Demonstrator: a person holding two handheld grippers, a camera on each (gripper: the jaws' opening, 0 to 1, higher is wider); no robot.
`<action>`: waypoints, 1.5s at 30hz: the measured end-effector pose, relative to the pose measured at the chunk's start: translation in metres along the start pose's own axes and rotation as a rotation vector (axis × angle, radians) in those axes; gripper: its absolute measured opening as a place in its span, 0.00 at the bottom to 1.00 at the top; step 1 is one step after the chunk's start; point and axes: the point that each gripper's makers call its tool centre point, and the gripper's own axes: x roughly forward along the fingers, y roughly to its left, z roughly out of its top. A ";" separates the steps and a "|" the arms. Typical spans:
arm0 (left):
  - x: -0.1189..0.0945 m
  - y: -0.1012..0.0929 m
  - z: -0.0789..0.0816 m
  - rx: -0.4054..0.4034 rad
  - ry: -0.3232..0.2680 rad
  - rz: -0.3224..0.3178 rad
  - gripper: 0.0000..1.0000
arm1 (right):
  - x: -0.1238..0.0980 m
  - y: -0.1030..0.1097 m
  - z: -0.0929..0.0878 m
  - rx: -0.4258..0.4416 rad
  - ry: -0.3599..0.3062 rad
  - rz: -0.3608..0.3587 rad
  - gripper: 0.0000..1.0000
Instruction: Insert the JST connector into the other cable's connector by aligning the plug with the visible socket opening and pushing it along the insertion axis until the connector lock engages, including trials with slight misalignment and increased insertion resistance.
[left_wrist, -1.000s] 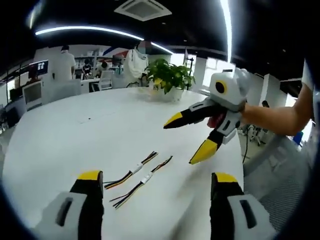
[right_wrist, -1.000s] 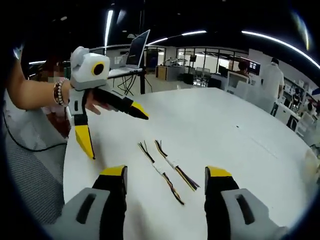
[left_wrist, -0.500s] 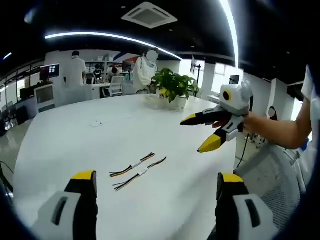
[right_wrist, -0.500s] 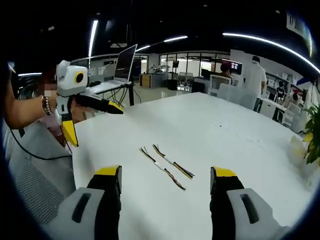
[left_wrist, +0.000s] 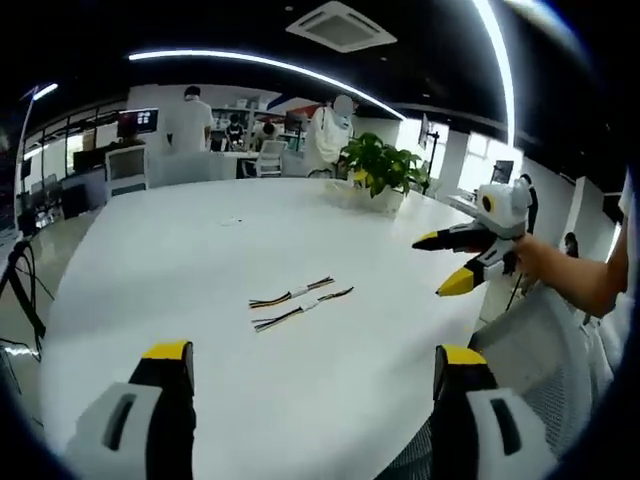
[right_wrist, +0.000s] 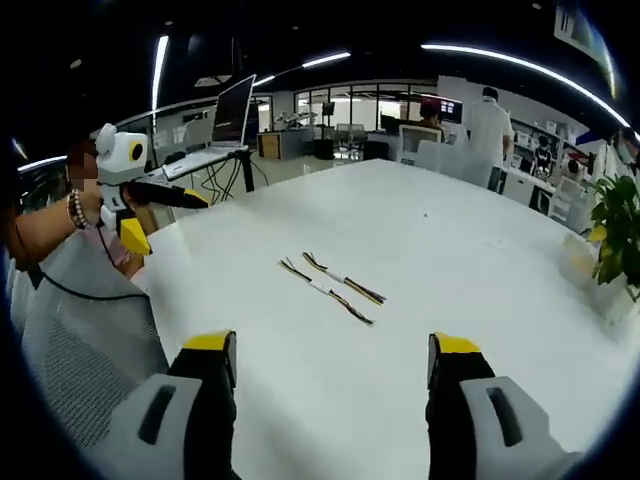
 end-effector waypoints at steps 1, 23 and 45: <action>-0.002 0.001 -0.002 0.005 -0.002 -0.001 0.99 | -0.003 0.003 -0.005 0.002 0.013 0.013 0.76; -0.019 0.002 -0.025 -0.007 0.022 0.029 0.99 | -0.035 0.010 -0.050 0.051 0.103 -0.002 0.74; -0.027 0.020 -0.015 -0.016 -0.039 0.121 0.80 | -0.032 0.018 -0.062 0.047 0.153 0.031 0.72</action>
